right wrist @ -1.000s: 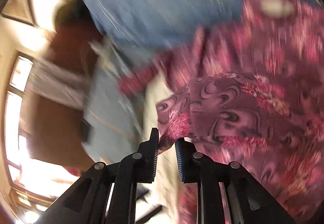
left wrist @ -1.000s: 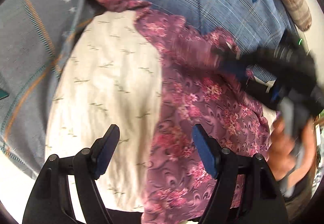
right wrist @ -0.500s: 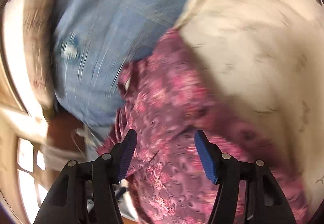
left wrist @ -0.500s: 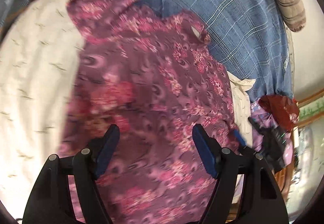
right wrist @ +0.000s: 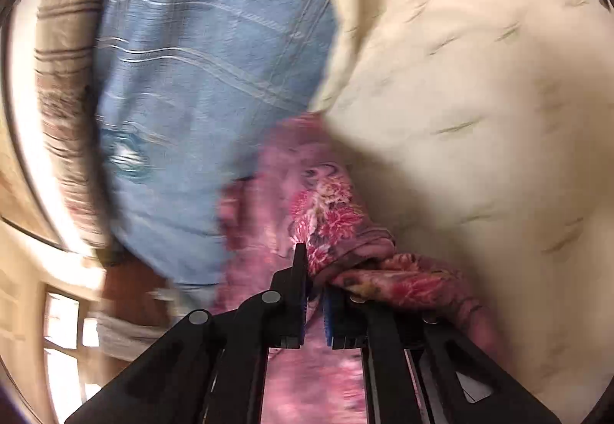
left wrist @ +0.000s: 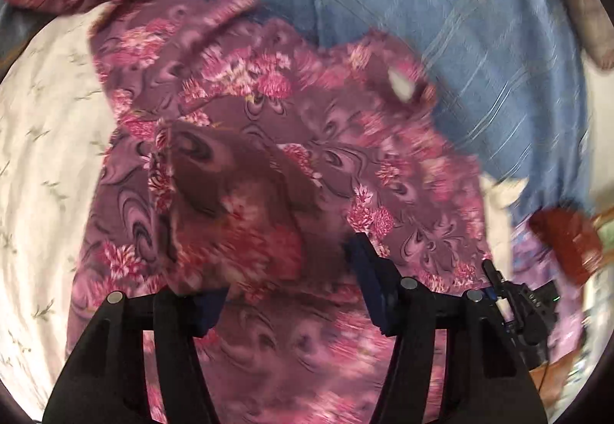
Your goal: Fold small clothes
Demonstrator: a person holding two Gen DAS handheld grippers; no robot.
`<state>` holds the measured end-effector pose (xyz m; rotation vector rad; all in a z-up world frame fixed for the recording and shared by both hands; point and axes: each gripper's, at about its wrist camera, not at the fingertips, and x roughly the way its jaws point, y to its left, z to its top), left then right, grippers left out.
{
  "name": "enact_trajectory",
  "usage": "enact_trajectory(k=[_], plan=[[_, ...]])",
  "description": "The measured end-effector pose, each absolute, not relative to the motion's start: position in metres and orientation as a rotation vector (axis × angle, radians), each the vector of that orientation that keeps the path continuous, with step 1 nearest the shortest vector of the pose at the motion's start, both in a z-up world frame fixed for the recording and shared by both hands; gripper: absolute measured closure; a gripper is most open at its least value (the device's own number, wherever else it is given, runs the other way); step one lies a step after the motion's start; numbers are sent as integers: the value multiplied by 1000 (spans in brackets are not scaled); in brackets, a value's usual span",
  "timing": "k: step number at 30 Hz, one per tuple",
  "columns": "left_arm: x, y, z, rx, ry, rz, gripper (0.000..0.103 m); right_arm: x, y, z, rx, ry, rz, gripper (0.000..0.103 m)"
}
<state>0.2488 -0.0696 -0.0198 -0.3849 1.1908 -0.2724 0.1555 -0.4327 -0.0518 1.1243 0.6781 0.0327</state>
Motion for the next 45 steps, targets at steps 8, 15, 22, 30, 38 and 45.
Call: enact_trajectory(k=[8,15,22,30,38,45], plan=[[232,-61,-11,-337,1191,-362,46,136,-446,-34,1119,681,145,81],[201,-45,-14,-338,1173,-373,44,100,-453,-27,830,752,-49,42],[183,-30,-17,-338,1201,-330,45,95,-434,-25,593,814,-152,101],[157,-12,-23,-371,1219,-364,40,20,-411,-33,556,934,-5,48],[142,-6,-37,-366,1222,-374,40,-7,-406,-42,353,997,-158,103],[165,4,2,-510,1159,-455,38,-18,-418,6,512,852,-84,95]])
